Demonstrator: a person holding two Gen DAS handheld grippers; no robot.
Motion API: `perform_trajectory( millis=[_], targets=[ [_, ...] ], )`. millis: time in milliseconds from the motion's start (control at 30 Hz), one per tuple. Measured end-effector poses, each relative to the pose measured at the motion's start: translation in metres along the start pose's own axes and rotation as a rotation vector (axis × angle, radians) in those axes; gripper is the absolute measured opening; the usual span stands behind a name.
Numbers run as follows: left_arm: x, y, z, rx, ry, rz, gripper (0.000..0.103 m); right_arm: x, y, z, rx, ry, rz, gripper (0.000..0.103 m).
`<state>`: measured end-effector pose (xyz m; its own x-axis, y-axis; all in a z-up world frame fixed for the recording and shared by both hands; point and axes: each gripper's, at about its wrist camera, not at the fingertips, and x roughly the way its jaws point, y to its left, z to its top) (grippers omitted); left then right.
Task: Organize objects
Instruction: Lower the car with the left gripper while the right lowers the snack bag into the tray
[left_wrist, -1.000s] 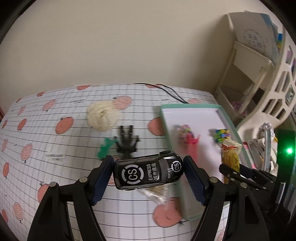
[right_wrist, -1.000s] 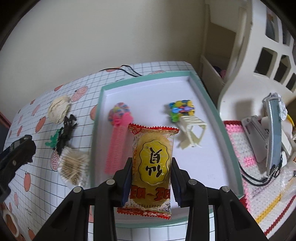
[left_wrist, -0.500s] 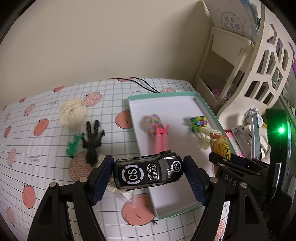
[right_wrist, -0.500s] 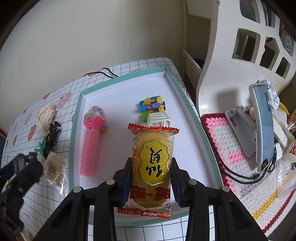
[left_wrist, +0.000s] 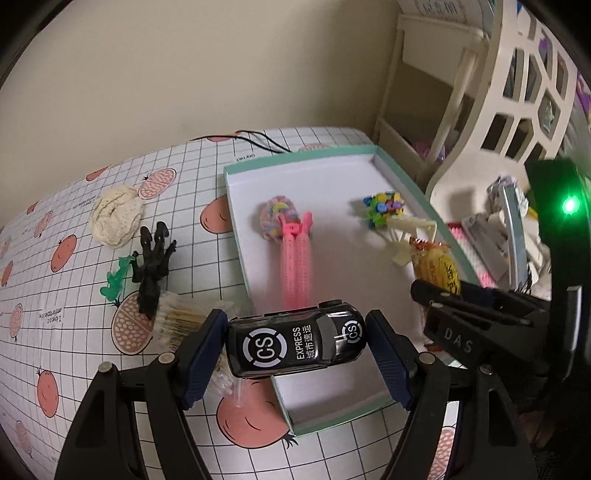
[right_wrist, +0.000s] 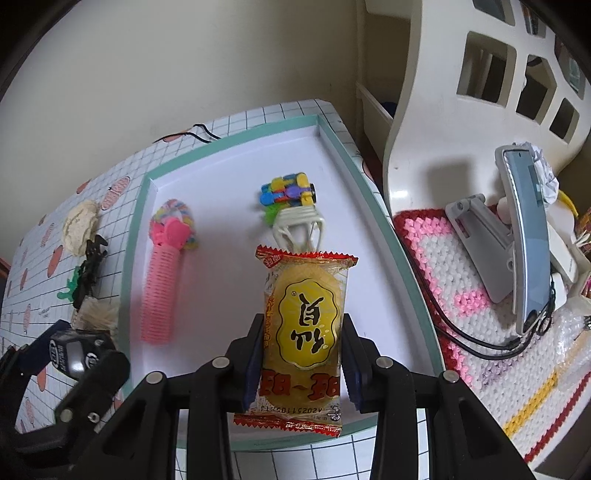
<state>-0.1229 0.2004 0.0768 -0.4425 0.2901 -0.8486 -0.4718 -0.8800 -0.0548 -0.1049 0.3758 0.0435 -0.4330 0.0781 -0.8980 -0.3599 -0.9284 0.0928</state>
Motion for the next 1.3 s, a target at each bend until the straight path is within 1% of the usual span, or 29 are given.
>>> perform_trajectory(
  millis=[133,233,500,767,933,1100,1300],
  targets=[
    [0.006,-0.003,-0.003,0.015,0.021,-0.001,0.078,0.002,-0.003,0.0,0.005,0.006,-0.002,0.04],
    [0.009,-0.004,-0.004,0.017,0.032,-0.015,0.078,0.004,-0.005,-0.001,0.012,0.01,0.0,0.04],
    [0.016,-0.012,-0.008,0.054,0.062,-0.016,0.078,0.007,-0.005,-0.001,0.005,0.021,0.002,0.04],
    [0.026,-0.021,-0.015,0.099,0.099,0.002,0.078,0.009,-0.005,-0.001,0.001,0.025,0.0,0.04],
    [0.031,-0.023,-0.018,0.103,0.12,0.001,0.078,0.01,-0.004,-0.001,-0.011,0.029,-0.002,0.04],
    [0.03,-0.025,-0.019,0.11,0.118,0.004,0.078,0.011,-0.002,0.0,-0.024,0.033,-0.005,0.04],
    [0.029,-0.026,-0.02,0.113,0.117,-0.011,0.078,0.01,-0.002,0.001,-0.025,0.032,-0.002,0.041]
  ],
)
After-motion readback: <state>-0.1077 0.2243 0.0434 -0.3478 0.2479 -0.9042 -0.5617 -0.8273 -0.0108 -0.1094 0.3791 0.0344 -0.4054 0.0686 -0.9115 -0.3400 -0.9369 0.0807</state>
